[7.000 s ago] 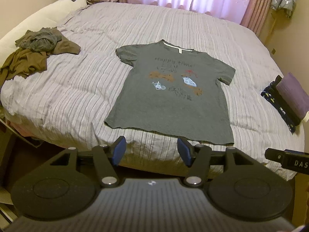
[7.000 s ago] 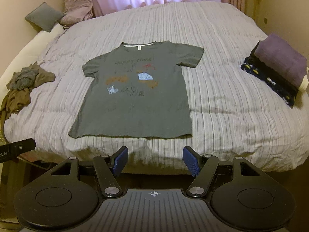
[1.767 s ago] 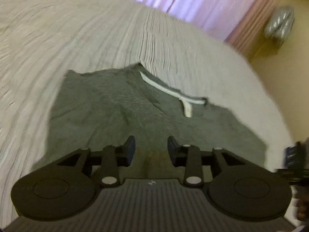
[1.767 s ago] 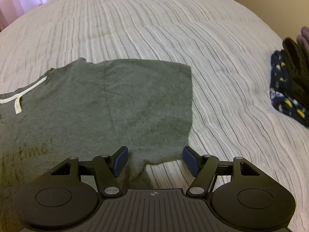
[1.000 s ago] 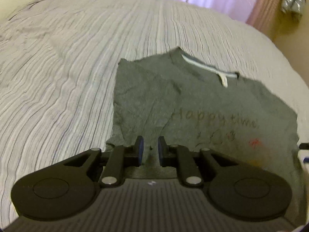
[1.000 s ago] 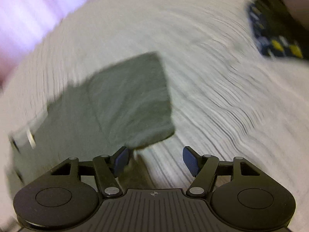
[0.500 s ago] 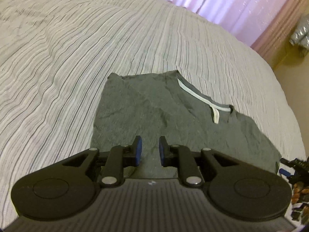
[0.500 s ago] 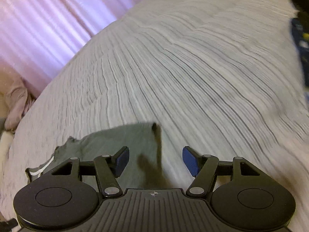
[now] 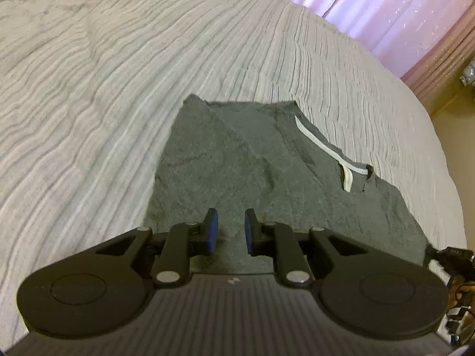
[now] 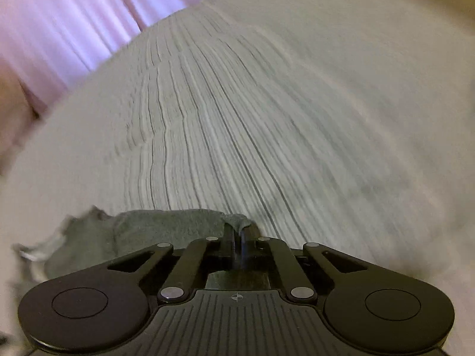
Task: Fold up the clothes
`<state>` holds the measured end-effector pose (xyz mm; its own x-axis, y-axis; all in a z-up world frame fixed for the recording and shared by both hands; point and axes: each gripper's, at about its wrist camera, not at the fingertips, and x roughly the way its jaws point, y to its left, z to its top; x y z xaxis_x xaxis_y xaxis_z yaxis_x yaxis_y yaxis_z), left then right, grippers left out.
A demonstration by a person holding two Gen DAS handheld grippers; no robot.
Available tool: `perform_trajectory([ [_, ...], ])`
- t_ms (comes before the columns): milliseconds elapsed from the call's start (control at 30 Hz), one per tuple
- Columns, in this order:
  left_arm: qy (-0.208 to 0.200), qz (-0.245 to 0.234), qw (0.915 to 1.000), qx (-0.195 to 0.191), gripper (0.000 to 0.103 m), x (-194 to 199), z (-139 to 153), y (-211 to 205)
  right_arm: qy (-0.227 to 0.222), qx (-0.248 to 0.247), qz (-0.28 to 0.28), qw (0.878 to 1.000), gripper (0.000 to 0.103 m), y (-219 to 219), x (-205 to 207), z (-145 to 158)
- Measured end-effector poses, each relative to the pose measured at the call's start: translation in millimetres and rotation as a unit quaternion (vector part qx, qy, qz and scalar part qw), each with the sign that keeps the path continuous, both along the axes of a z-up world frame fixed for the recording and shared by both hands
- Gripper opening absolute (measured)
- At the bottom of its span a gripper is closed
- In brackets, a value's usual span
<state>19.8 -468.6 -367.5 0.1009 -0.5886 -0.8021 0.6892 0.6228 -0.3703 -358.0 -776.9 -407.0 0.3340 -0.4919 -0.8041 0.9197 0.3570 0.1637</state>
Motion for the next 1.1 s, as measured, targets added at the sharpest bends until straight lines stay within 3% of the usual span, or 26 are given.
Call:
perform_trajectory([
  [67,0.000,0.008,1.0000,-0.001,0.014,5.5,0.8,2.4,0.089,-0.073,0.037,0.993,0.002,32.5,48.6,20.1],
  [100,0.002,0.013,0.9999,-0.001,0.014,7.8,0.8,4.0,0.110,-0.106,0.065,0.986,0.002,52.3,73.8,26.8],
  [200,0.008,0.024,0.9997,-0.003,0.014,12.2,0.5,9.6,0.127,-0.159,0.134,0.970,0.002,107.0,139.8,29.4],
  [300,0.014,0.028,0.9995,-0.002,0.014,12.5,-1.0,15.8,0.136,-0.142,0.196,0.960,0.002,145.8,196.9,5.1],
  [333,0.017,0.028,0.9995,-0.001,0.014,12.4,-1.8,18.5,0.138,-0.124,0.212,0.959,0.010,152.9,209.2,-5.9],
  [367,0.019,0.029,0.9994,0.001,0.014,12.4,-2.4,21.2,0.144,-0.110,0.228,0.957,0.048,161.2,218.2,-16.9],
  [400,0.021,0.031,0.9993,0.002,0.014,12.4,-2.7,24.6,0.150,-0.107,0.239,0.953,0.066,172.4,220.6,-24.1],
  [433,0.023,0.032,0.9992,0.003,0.014,12.5,-3.1,28.4,0.144,-0.114,0.246,0.952,0.076,182.8,215.9,-25.1],
  [533,0.025,0.035,0.9991,0.007,0.014,12.8,-5.7,39.8,0.101,-0.122,0.265,0.951,0.076,202.6,188.0,-8.4],
  [633,0.034,0.043,0.9984,0.015,0.014,12.9,-10.5,49.4,0.052,-0.100,0.274,0.955,0.075,216.2,142.2,12.3],
  [733,0.038,0.045,0.9982,0.013,0.014,10.6,-11.5,54.7,0.042,-0.071,0.230,0.970,0.041,210.7,101.3,21.5],
  [767,0.038,0.045,0.9982,0.013,0.014,9.5,-11.7,55.7,0.040,-0.058,0.203,0.977,0.034,207.4,88.2,22.5],
  [833,0.038,0.042,0.9983,0.012,0.014,6.7,-12.4,55.3,0.038,-0.036,0.162,0.985,0.033,194.8,69.3,16.4],
  [900,0.039,0.040,0.9984,0.012,0.014,4.2,-12.9,54.2,0.024,-0.029,0.156,0.987,0.033,186.4,62.2,1.7],
  [967,0.036,0.034,0.9987,0.013,0.014,0.9,-11.4,52.4,0.077,-0.007,0.174,0.982,0.033,182.5,69.1,-20.6],
  [1033,0.028,0.029,0.9991,0.011,0.014,-0.5,-7.2,52.2,0.105,-0.023,0.181,0.978,0.033,183.6,72.9,-19.1],
  [1100,0.015,0.025,0.9995,0.009,0.014,0.2,-3.2,53.1,0.080,-0.037,0.176,0.980,0.034,180.6,72.4,-4.9],
])
